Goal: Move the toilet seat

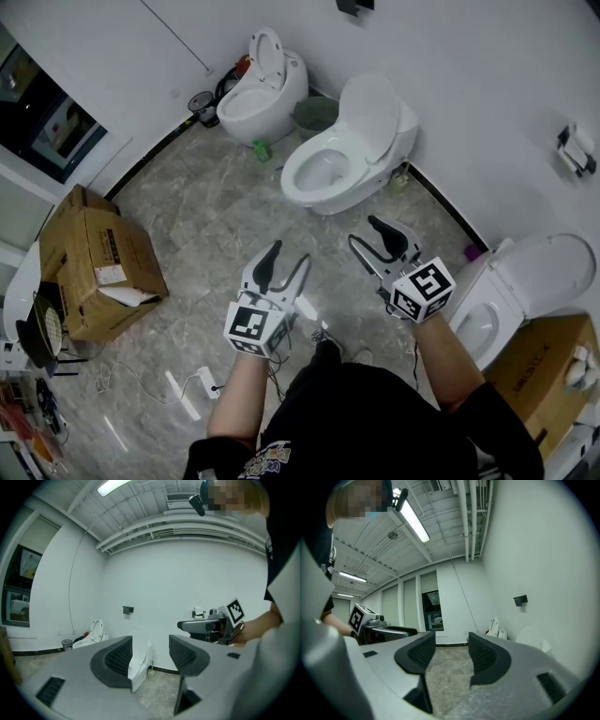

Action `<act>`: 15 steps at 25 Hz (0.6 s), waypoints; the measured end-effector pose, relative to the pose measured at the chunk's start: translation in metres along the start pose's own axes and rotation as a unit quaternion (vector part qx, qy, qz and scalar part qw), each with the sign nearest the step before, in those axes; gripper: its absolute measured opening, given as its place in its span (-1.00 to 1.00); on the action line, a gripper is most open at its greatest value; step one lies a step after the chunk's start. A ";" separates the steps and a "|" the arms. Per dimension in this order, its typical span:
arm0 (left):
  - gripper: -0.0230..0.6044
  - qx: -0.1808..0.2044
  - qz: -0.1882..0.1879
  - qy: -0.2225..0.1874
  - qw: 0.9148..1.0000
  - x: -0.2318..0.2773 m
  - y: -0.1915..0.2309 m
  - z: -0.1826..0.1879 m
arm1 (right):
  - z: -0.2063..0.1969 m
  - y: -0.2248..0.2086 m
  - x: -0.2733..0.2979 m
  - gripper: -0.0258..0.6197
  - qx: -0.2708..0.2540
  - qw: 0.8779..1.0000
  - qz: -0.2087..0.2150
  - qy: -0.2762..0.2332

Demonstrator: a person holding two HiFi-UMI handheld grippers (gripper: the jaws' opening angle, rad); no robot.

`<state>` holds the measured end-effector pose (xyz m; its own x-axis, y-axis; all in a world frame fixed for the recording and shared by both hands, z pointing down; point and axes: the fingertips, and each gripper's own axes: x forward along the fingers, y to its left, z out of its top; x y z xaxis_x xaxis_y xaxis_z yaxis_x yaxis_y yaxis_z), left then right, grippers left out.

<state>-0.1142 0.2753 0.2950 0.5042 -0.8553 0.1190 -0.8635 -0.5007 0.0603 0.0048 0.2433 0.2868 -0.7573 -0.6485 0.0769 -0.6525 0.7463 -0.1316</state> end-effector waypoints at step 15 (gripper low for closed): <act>-0.06 0.018 -0.033 -0.015 0.999 0.036 0.109 0.023 | 0.027 -0.024 0.111 0.05 -0.006 0.999 -0.038 -0.014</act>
<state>-0.1893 0.1868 0.2836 0.5607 -0.8236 0.0854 -0.8277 -0.5603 0.0307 -0.0630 0.1491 0.2718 -0.7039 -0.7079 0.0583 -0.7091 0.6957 -0.1145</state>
